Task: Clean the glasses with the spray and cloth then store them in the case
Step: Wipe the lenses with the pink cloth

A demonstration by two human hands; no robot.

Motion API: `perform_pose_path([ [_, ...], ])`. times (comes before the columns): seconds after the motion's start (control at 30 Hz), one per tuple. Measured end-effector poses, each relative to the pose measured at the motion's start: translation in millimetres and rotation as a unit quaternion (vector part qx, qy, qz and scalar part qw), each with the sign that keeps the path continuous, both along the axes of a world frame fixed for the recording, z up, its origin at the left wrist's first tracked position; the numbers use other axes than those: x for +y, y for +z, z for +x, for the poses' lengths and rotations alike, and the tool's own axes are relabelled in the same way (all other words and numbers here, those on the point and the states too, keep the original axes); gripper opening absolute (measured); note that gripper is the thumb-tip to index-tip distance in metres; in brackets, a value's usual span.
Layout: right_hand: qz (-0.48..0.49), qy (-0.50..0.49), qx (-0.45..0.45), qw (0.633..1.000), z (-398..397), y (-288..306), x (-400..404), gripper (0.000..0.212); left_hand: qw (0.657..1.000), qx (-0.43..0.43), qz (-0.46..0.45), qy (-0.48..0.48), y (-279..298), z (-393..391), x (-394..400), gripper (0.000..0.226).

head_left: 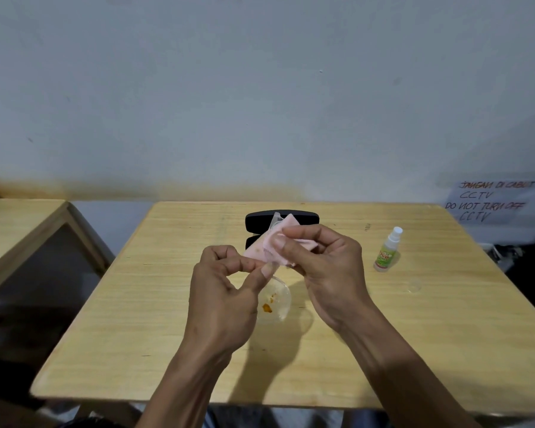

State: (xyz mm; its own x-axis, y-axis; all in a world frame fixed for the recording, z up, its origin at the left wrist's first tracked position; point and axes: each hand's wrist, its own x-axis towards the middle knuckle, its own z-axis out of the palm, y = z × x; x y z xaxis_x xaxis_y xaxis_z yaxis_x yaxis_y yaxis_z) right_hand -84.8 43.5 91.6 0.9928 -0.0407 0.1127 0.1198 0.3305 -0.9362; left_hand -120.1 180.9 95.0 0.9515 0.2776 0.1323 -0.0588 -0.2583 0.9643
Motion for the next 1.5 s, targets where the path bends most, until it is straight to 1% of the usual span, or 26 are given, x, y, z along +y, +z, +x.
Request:
perform_pose_path([
  [0.07,-0.037,-0.003,0.001,0.999,-3,-2,0,0.025,1.000,0.002,0.003,0.006,0,0,1,0.014],
  [0.17,-0.076,-0.018,-0.007,0.997,-3,1,-3,0.023,0.999,0.002,0.042,0.009,-3,-1,2,0.014],
  [0.23,-0.055,-0.022,-0.010,0.998,1,6,-1,0.020,0.998,0.001,0.063,0.011,-4,-1,2,0.017],
  [0.3,-0.031,-0.032,0.000,0.999,4,10,2,0.018,0.998,-0.006,0.059,0.018,-5,-1,2,0.021],
  [0.43,-0.004,-0.029,0.013,0.999,5,13,2,0.021,0.998,-0.027,-0.013,0.051,-5,1,-3,0.015],
  [0.5,-0.019,-0.025,0.005,0.999,2,9,0,0.019,0.997,-0.026,-0.037,0.055,-7,1,-4,0.014],
  [0.6,-0.072,-0.034,-0.009,0.997,-4,2,-1,0.016,0.996,-0.024,-0.055,0.059,-6,1,-6,0.013],
  [0.67,-0.086,-0.038,-0.011,0.995,-6,2,-2,0.017,0.997,-0.028,-0.045,0.060,-7,1,-6,0.014],
  [0.8,-0.083,-0.039,-0.026,0.995,-3,9,1,0.017,0.998,-0.043,0.012,0.055,-10,0,-5,0.016],
  [1.0,-0.062,-0.054,-0.053,0.995,3,17,4,0.012,0.997,-0.055,-0.020,0.059,-4,-3,-11,0.011],
  [1.1,-0.070,-0.050,-0.059,0.995,1,12,1,0.016,0.996,-0.054,-0.032,0.059,-3,-1,-11,0.012],
  [1.2,-0.089,-0.042,-0.055,0.994,-4,8,-4,0.020,0.997,-0.053,-0.007,0.057,-6,1,-9,0.010],
  [1.3,-0.089,-0.036,-0.049,0.994,-3,9,-3,0.017,0.997,-0.049,0.019,0.053,-10,1,-10,0.017],
  [1.37,-0.077,-0.040,-0.043,0.995,1,12,-1,0.014,0.997,-0.048,0.025,0.051,-10,1,-11,0.017],
  [1.43,-0.055,-0.045,-0.042,0.997,6,15,1,0.015,0.997,-0.053,0.022,0.058,-8,0,-13,0.014],
  [1.5,-0.043,-0.042,-0.045,0.997,7,17,1,0.017,0.996,-0.057,0.000,0.070,-7,0,-14,0.012],
])
